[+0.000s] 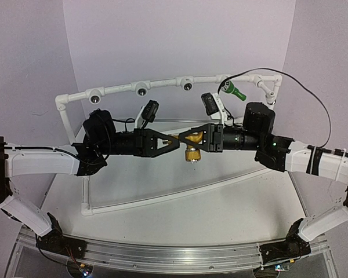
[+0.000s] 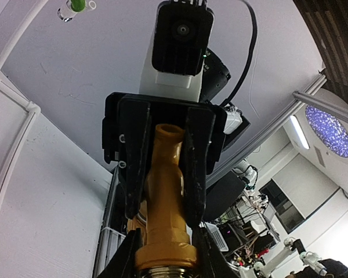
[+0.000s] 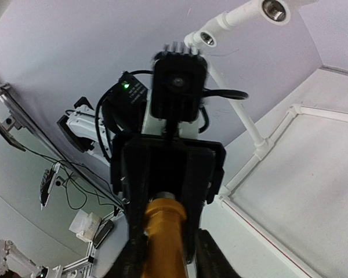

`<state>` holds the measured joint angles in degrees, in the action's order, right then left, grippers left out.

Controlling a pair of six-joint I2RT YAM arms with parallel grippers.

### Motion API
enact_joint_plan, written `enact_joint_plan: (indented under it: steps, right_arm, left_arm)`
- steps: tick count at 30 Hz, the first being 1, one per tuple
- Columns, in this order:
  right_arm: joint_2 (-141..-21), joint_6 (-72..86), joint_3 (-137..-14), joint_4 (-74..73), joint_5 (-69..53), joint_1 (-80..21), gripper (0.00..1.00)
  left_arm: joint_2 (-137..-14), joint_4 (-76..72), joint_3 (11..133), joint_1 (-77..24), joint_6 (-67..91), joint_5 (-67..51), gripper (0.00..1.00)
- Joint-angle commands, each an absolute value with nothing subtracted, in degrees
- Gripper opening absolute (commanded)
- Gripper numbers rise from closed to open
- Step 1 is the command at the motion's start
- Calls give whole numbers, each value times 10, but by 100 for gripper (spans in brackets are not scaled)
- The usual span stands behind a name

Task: Install the water faucets
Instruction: Pass from the left arm to the right, then hold the pipe with the faucet installed at the center of the board.

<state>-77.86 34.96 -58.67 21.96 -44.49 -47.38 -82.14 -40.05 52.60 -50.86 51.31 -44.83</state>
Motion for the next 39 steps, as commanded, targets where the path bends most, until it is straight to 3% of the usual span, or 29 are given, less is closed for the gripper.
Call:
enact_joint_plan:
  steps: [1, 2, 6, 7, 8, 13, 17, 22, 26, 31, 39]
  right_arm:
    - [-791, 367, -613, 242, -454, -482, 0]
    - [-791, 366, -613, 240, -450, -485, 0]
    - [-765, 301, -627, 145, -351, -486, 0]
    - [-755, 257, -638, 101, -305, -485, 0]
    - [-745, 213, -652, 43, -256, -486, 0]
    - [-718, -87, -730, -157, 3, -502, 0]
    - [-739, -359, -782, -184, 198, -571, 0]
    - [-821, -604, -848, -181, 333, -616, 0]
    - [-851, -706, -887, -172, 327, -619, 0]
    - [-872, -822, -876, -133, 334, -619, 0]
    - [-867, -1032, -751, 125, 355, -620, 0]
  left_arm:
    - [-795, -449, 521, -505, 512, -433, 0]
    - [-794, -449, 518, -503, 514, -431, 8]
    - [-776, -448, 489, -485, 513, -415, 72]
    - [-767, -447, 475, -477, 509, -414, 83]
    - [-760, -441, 465, -468, 501, -415, 88]
    - [-748, -296, 459, -460, 391, -386, 84]
    - [-794, -232, 462, -460, 330, -356, 82]
    - [-891, -188, 510, -478, 262, -335, 85]
    - [-977, -70, 620, -532, 160, -243, 86]
    - [-1069, -30, 689, -561, 84, -180, 88]
    - [-1174, 44, 772, -592, -22, -138, 91]
